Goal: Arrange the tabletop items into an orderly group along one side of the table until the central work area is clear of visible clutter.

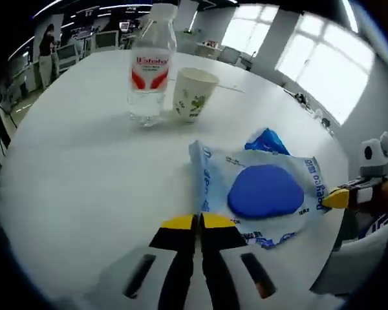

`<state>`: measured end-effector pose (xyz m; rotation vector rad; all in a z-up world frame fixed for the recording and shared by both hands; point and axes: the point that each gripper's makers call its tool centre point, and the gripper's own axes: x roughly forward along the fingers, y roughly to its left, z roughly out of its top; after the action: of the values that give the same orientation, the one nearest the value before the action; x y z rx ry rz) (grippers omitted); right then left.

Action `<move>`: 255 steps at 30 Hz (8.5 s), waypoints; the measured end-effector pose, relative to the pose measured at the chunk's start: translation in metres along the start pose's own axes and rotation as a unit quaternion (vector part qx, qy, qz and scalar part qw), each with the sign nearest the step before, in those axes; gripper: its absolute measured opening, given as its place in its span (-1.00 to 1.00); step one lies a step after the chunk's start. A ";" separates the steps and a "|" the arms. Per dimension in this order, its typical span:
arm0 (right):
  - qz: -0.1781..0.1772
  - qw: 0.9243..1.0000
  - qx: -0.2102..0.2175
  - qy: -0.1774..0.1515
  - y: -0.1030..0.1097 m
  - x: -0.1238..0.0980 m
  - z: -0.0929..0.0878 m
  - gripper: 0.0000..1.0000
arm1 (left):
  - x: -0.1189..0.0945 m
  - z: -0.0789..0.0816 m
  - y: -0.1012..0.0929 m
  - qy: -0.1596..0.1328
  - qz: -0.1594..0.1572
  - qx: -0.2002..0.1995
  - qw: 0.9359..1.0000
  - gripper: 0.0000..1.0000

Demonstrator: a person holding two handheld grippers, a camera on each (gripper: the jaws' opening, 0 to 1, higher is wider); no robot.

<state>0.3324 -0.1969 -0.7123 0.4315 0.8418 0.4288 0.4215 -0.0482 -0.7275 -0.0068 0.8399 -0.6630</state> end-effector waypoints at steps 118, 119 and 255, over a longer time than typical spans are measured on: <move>0.041 0.996 0.028 0.074 -0.194 0.062 0.144 -1.00 | 0.146 0.103 -0.009 -0.104 0.107 -0.154 0.977 -1.00; 0.040 0.997 0.007 0.066 -0.197 0.063 0.146 -1.00 | 0.146 0.102 -0.009 -0.112 0.108 -0.151 0.976 -1.00; 0.122 0.946 -0.299 0.019 -0.104 -0.037 0.109 -0.25 | 0.054 0.013 -0.150 -0.053 0.061 -0.251 0.965 -1.00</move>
<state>0.4155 -0.3234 -0.6798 -0.0392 0.6535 0.8929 0.3751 -0.2014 -0.7174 -0.4415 0.8784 -0.3173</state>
